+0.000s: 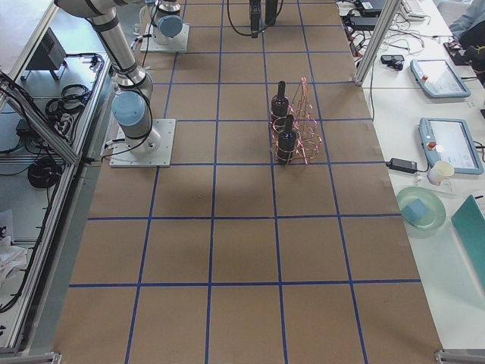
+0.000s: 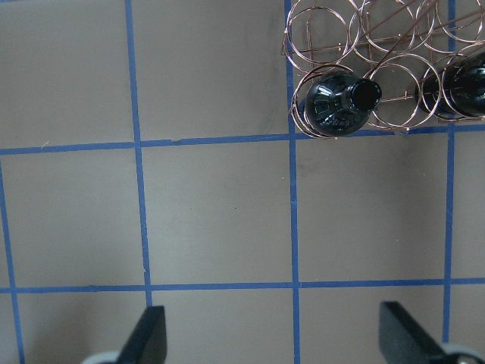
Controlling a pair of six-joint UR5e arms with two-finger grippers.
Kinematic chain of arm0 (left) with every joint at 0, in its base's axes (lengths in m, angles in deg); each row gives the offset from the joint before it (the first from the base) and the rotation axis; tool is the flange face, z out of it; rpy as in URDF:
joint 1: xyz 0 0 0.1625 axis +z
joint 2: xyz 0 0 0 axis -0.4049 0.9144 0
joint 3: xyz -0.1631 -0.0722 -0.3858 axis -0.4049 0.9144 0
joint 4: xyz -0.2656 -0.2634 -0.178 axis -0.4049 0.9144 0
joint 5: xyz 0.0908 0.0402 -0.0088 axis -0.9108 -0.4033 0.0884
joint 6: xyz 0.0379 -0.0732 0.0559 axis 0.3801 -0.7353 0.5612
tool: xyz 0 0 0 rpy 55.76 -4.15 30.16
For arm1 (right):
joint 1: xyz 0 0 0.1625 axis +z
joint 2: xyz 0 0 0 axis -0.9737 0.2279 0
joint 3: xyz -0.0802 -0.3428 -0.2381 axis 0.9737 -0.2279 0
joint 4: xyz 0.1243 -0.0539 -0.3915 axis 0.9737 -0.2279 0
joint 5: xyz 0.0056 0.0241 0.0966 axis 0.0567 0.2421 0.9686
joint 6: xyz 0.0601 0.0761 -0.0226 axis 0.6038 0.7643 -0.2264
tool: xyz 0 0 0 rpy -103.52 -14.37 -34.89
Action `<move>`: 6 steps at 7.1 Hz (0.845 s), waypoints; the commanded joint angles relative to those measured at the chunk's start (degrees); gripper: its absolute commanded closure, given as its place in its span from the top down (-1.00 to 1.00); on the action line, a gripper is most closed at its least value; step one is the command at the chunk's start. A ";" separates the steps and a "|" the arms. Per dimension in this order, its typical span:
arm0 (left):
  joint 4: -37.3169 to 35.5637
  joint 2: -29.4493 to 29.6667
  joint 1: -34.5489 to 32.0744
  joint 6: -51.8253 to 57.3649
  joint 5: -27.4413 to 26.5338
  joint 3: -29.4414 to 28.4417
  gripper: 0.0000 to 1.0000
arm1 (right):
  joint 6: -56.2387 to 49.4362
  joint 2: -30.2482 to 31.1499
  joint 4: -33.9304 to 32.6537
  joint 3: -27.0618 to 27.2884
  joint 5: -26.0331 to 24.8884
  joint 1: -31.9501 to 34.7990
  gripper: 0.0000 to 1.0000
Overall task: Place wine into wine basket
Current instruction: 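Lower the left gripper and grasp the bottle by its neck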
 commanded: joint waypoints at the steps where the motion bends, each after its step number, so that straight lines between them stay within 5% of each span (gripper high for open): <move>1: -0.92 3.35 0.02 0.49 -0.60 -0.02 0.43 | 0.00 0.21 0.11 -0.01 -0.68 0.01 0.99; 6: 0.82 3.10 0.02 0.49 -2.54 0.25 0.45 | 0.00 -0.14 0.11 0.07 -0.69 0.09 0.99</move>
